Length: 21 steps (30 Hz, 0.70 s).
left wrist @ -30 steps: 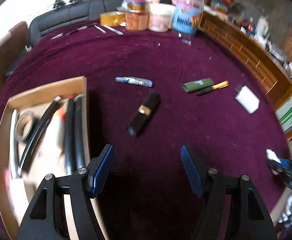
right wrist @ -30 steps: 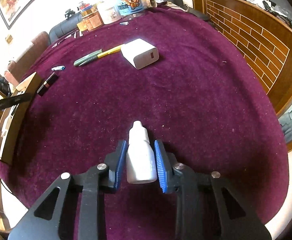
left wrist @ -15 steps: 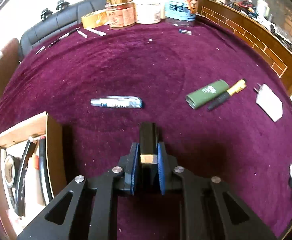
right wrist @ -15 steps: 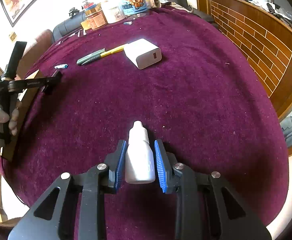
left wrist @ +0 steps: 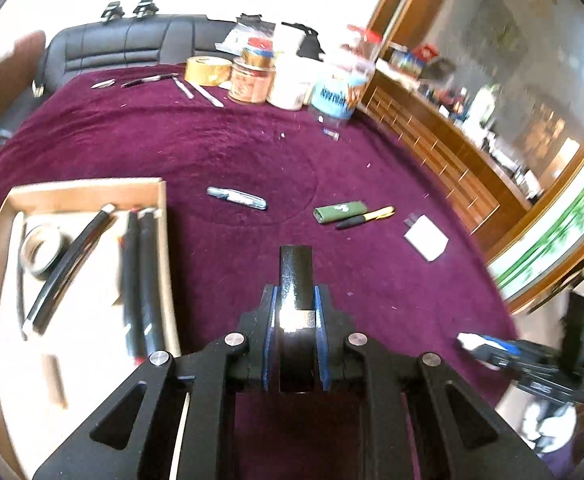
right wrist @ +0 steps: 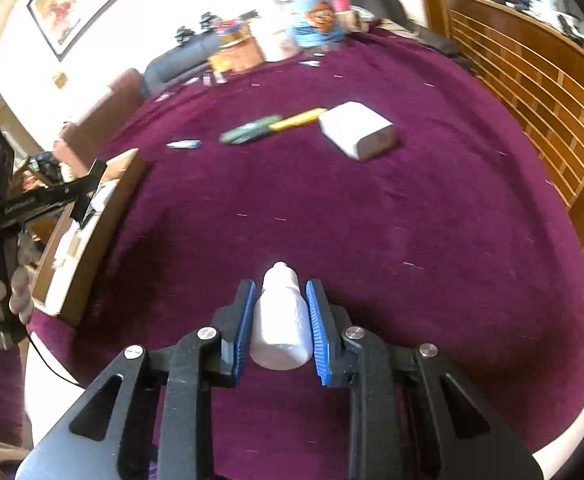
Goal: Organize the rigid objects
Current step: 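Lower the lipstick into the tray with the left tool while the right tool carries the bottle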
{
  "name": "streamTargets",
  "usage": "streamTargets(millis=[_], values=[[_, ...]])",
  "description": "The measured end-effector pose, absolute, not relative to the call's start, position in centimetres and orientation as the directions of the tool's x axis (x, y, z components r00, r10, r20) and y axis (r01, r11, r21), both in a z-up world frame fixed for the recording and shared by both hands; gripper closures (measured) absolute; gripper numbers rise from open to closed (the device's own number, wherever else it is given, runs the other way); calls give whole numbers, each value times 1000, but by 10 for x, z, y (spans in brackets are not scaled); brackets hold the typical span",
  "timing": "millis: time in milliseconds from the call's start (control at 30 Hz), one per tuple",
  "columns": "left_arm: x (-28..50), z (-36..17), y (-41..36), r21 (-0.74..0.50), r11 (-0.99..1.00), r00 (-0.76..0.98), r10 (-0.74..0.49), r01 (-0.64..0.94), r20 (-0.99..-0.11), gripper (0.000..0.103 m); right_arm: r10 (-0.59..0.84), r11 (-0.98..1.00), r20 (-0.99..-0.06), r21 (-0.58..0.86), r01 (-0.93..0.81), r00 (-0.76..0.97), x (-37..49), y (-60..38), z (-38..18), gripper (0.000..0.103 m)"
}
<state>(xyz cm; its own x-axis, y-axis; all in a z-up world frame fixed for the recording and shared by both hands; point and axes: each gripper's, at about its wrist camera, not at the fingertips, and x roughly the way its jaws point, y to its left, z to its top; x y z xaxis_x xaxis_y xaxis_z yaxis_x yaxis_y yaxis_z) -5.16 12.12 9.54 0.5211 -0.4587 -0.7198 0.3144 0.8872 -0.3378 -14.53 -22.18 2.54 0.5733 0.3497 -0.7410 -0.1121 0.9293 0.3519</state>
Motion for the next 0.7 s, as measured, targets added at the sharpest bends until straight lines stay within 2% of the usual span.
streamTargets(millis=[167,367,700], values=[[-70,104,178,-367,901,564,-431,230,-705,89,438,896,-710,396,-202,551,-134,-181,40,79],[-58,76,233,-371,927,540,-342,60,-769,89,545,838,-679,420,-348,493,-122,-111,61,79],[-17,37,245,-344,939,499,-285,-28,-818,89,625,762,-689,438,-477,367,-100,-13,64,79]])
